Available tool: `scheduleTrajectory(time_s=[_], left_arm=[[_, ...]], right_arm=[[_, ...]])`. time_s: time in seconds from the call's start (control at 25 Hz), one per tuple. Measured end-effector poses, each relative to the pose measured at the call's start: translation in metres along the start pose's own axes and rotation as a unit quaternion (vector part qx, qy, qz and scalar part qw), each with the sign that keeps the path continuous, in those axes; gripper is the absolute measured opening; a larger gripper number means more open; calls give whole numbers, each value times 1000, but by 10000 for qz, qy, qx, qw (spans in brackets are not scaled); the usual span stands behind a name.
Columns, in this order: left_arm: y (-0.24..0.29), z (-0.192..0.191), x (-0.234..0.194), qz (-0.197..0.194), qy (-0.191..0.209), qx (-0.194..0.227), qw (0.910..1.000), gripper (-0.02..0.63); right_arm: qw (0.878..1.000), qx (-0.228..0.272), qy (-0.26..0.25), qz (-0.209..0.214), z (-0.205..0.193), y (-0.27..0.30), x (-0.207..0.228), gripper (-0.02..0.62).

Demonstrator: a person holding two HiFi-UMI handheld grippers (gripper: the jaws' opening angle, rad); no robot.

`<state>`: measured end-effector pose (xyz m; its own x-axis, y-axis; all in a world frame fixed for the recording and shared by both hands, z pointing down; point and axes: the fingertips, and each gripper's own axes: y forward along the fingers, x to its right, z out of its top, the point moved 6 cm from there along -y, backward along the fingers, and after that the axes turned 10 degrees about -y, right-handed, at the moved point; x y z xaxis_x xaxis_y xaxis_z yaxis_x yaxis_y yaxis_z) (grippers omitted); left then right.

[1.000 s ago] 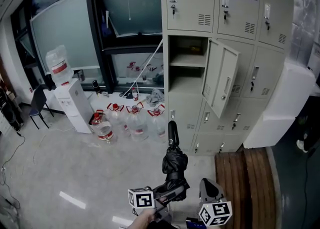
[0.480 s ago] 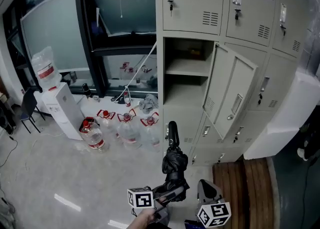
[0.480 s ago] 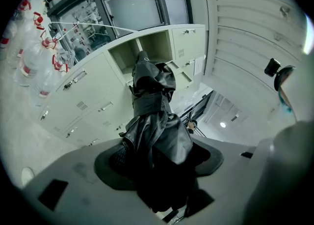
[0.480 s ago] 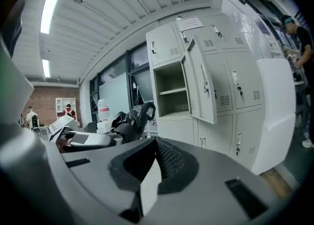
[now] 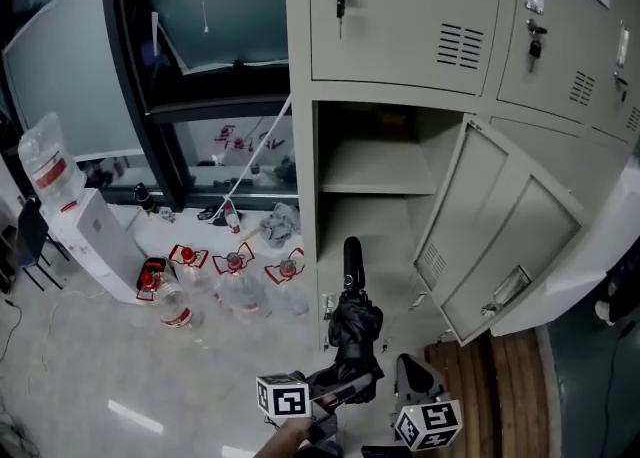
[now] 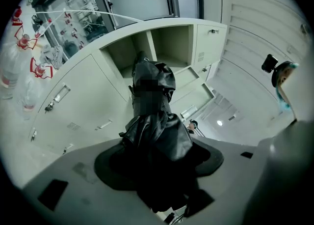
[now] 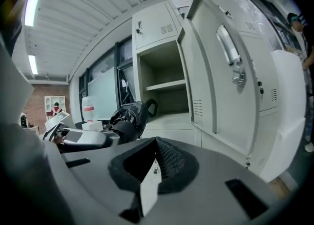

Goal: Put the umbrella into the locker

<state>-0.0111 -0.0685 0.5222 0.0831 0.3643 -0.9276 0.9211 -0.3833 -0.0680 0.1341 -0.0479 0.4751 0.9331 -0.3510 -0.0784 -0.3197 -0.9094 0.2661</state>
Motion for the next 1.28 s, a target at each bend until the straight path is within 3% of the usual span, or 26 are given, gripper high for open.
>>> scheduleTrajectory(time_s=[0.32, 1.28], left_arm=[[12, 49, -21, -20, -95, -215, 9997, 274], [39, 90, -43, 48, -166, -170, 9997, 274]], right_arm=[[9994, -260, 84, -214, 2, 41, 2, 0], [9999, -80, 71, -81, 13, 93, 28, 2]])
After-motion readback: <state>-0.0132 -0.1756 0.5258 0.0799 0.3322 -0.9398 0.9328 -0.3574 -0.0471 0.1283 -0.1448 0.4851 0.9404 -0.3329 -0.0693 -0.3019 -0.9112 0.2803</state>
